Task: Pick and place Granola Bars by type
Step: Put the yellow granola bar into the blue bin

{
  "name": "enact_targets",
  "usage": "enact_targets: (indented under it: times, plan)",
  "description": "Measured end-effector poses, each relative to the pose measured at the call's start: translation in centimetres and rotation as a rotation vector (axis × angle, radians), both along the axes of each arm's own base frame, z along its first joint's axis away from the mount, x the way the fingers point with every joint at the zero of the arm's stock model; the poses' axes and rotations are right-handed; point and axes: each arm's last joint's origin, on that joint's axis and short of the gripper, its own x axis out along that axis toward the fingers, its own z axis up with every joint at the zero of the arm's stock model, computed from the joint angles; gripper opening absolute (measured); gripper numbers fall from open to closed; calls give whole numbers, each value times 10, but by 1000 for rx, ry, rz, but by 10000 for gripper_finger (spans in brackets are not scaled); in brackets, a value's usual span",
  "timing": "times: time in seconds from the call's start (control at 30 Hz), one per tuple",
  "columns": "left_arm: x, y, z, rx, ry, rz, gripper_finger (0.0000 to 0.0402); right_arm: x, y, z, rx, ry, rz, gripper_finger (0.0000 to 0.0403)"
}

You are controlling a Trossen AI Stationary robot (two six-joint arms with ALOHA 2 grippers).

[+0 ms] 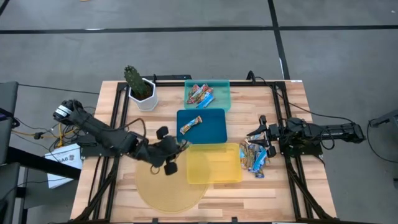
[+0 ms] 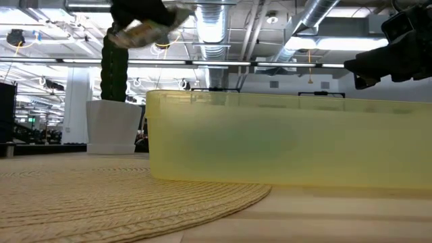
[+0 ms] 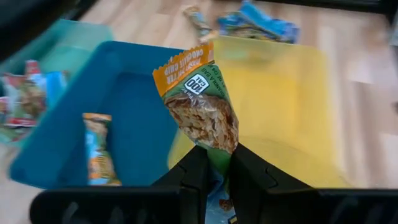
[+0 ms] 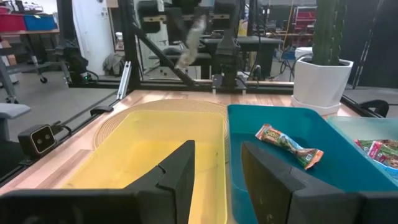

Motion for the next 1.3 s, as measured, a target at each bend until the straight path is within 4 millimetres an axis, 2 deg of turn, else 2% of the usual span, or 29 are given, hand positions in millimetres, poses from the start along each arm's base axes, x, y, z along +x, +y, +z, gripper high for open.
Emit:
enact_targets:
  times: [0.37, 0.57, 0.7, 0.9, 1.3]
  plan:
    - [18, 73, 0, 91, 38, 199, 43, 0, 0, 0, 0, 0, 0, 124]
    - [20, 115, 0, 123, 63, 317, 43, 0, 0, 0, 0, 0, 0, 124]
    - [18, 135, 0, 120, 70, 386, 43, 0, 0, 0, 0, 0, 0, 124]
    - [16, 148, 0, 126, 80, 418, 43, 0, 0, 0, 0, 0, 0, 124]
    - [20, 149, -4, 144, 101, 409, 43, 0, 0, 0, 0, 0, 0, 124]
